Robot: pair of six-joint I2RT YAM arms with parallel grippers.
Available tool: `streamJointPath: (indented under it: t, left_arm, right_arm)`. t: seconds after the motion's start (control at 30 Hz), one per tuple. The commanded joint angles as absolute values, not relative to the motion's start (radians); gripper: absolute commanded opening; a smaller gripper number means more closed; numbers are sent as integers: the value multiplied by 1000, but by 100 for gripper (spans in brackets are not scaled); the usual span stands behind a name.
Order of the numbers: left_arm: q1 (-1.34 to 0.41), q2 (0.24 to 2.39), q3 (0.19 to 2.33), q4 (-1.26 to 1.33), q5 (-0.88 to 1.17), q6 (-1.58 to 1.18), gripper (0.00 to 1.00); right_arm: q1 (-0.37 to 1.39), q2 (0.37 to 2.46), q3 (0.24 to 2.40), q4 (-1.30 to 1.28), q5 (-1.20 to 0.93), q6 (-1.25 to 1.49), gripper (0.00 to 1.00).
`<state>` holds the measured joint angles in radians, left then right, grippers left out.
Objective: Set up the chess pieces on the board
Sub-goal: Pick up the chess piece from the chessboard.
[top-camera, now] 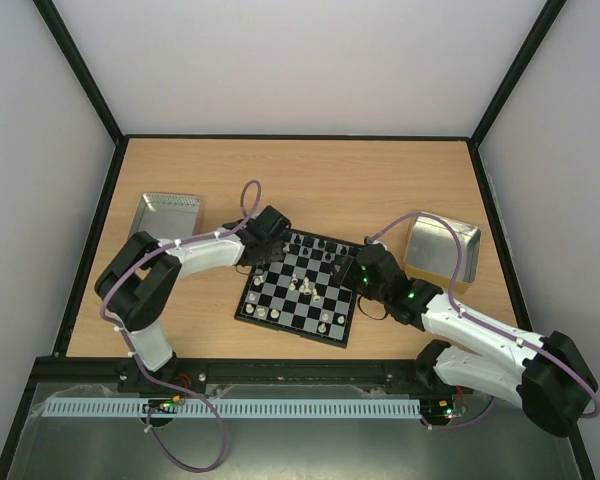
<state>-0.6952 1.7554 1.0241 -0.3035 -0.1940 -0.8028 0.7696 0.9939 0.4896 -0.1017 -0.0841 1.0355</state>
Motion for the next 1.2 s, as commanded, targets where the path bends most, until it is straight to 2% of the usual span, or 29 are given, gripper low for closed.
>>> streamJointPath:
  t: [0.0, 0.13, 0.2, 0.27, 0.47, 0.57, 0.73, 0.87, 0.97, 1.17]
  left_arm:
    - [-690, 1748, 977, -354, -158, -786, 16]
    - [-690, 1759, 978, -355, -124, -759, 16]
    - [-690, 1775, 994, -371, -99, -729, 22]
    - [-690, 1797, 1007, -395, -96, -721, 22]
    - [-690, 1813, 1020, -446, -120, -725, 9]
    - [-690, 1782, 1011, -443, -118, -735, 7]
    - [-690, 1653, 972, -415, -54, -777, 7]
    - [-687, 1524, 916, -367, 67, -862, 8]
    - [-682, 1427, 874, -328, 171, -952, 9]
    - [-651, 1249, 781, -213, 372, -1226, 10]
  right_arm:
    - [767, 990, 485, -99, -80, 1022, 40]
    - [767, 1003, 494, -95, -102, 1006, 43]
    - [768, 1012, 502, -97, -115, 998, 44]
    - [770, 1017, 506, -94, -119, 997, 44]
    - [780, 1020, 524, -91, -104, 996, 44]
    - [796, 1028, 536, -92, -94, 988, 44]
    - [844, 1062, 575, -89, -59, 943, 45]
    - [909, 1098, 618, -59, -5, 868, 51]
    - [954, 1120, 633, -16, 33, 818, 54]
    - [1004, 1093, 628, 92, 51, 778, 55]
